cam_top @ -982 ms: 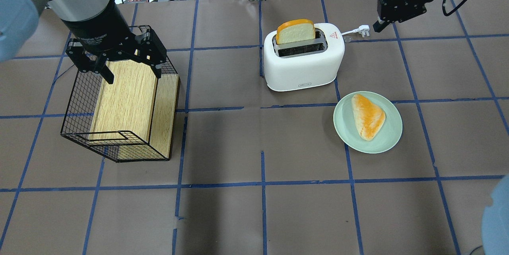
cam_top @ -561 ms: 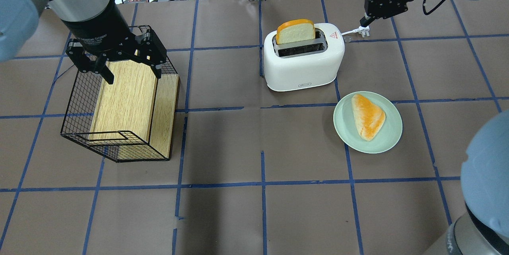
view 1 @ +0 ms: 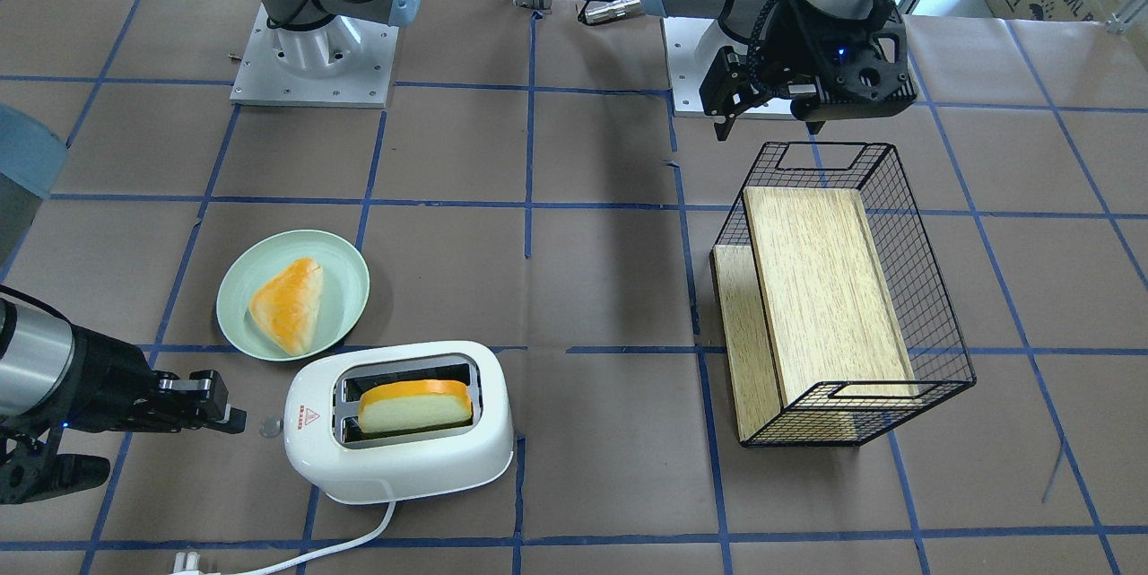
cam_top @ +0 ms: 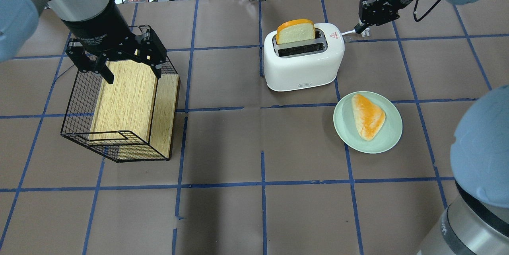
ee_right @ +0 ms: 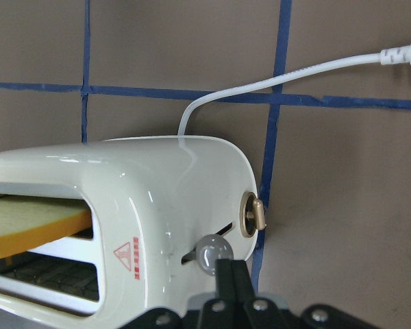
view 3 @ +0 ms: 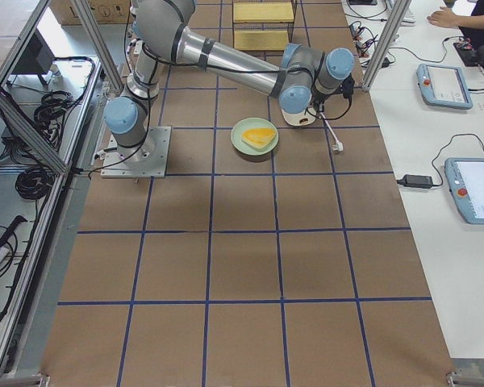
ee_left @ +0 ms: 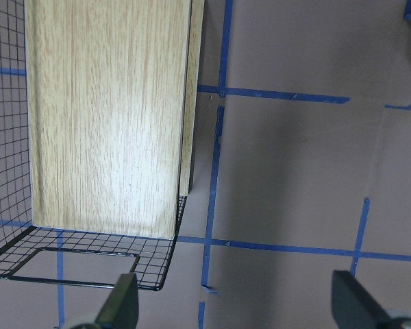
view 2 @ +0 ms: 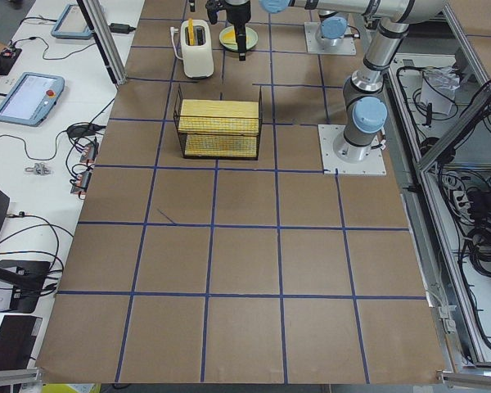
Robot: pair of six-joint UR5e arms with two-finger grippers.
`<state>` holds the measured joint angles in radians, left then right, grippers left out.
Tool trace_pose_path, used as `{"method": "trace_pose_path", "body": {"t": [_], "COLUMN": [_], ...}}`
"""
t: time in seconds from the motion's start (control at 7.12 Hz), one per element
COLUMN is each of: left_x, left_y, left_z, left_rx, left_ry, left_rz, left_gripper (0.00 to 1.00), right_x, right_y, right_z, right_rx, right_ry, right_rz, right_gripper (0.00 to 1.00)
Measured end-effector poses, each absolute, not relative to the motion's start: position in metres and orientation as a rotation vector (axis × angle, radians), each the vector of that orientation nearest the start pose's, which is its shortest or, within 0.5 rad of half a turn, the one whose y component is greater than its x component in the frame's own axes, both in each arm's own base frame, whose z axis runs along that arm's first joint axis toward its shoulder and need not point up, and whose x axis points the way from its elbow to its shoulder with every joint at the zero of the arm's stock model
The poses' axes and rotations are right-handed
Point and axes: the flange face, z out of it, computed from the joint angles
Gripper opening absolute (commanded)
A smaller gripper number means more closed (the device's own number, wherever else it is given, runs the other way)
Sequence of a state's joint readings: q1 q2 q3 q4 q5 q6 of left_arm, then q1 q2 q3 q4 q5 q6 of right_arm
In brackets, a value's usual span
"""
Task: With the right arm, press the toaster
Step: 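Lower the right gripper onto the toaster's lever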
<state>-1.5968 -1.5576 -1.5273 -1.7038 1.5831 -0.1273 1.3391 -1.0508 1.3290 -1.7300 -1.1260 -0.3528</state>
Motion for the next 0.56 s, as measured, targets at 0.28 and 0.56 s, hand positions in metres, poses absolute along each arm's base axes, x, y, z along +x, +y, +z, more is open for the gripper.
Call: {"method": "trace_pose_path", "body": {"t": [0.28,0.56], "left_x": [-0.1445,-0.1445], "left_y": [-0.4744,-0.4743], "left_z": [0.5031,0.5031], "left_rx": [-0.157,-0.157], "left_ry": [3.117,3.117], "left_rz": [0.115,0.117], "left_gripper": [1.0,1.0], "right_x": [0.0163,0.0175], "right_y": [-0.701,-0.7018], "right_z": [0.3117,0.3095], "right_rx": [-0.121,-0.119], "right_ry": [2.675,2.666], "right_rz": [0.002,0.006], "right_gripper": [0.02,0.02]}}
